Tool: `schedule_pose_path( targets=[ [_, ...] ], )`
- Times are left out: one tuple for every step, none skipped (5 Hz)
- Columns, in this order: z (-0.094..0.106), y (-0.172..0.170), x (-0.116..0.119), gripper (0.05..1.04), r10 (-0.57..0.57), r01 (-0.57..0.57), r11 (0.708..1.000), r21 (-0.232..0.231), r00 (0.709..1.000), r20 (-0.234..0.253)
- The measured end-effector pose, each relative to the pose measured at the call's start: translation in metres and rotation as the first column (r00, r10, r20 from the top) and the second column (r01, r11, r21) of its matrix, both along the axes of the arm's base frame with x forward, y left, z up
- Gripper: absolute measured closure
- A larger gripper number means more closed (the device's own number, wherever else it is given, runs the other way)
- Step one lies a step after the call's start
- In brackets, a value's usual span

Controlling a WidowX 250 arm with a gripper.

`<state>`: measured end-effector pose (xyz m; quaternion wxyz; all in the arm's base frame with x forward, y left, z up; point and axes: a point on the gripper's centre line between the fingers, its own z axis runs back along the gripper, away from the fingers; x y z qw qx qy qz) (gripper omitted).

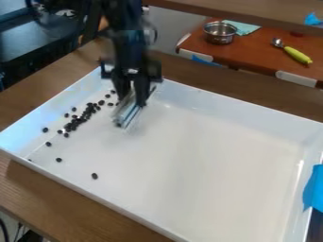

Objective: Sweep into pile

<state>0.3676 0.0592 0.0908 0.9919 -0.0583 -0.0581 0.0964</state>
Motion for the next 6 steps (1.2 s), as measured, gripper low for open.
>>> schedule_pose_path(
  targets=[
    [0.012,-0.017,-0.004,0.711,-0.030,0.030,0.999,-0.015,0.999,0.029],
    [0.005,-0.031,-0.003,0.711,-0.042,0.042,0.999,0.006,0.999,0.028],
    [-0.007,-0.039,0.001,0.711,-0.039,0.038,0.998,0.055,0.999,0.013],
    [-0.024,-0.039,0.002,0.711,-0.027,0.029,0.996,0.090,0.999,-0.024],
    [-0.032,-0.034,0.003,0.711,-0.020,0.025,0.994,0.109,0.999,-0.041],
    [-0.031,-0.025,0.008,0.711,-0.005,0.010,0.994,0.106,0.999,-0.047]
  ],
)
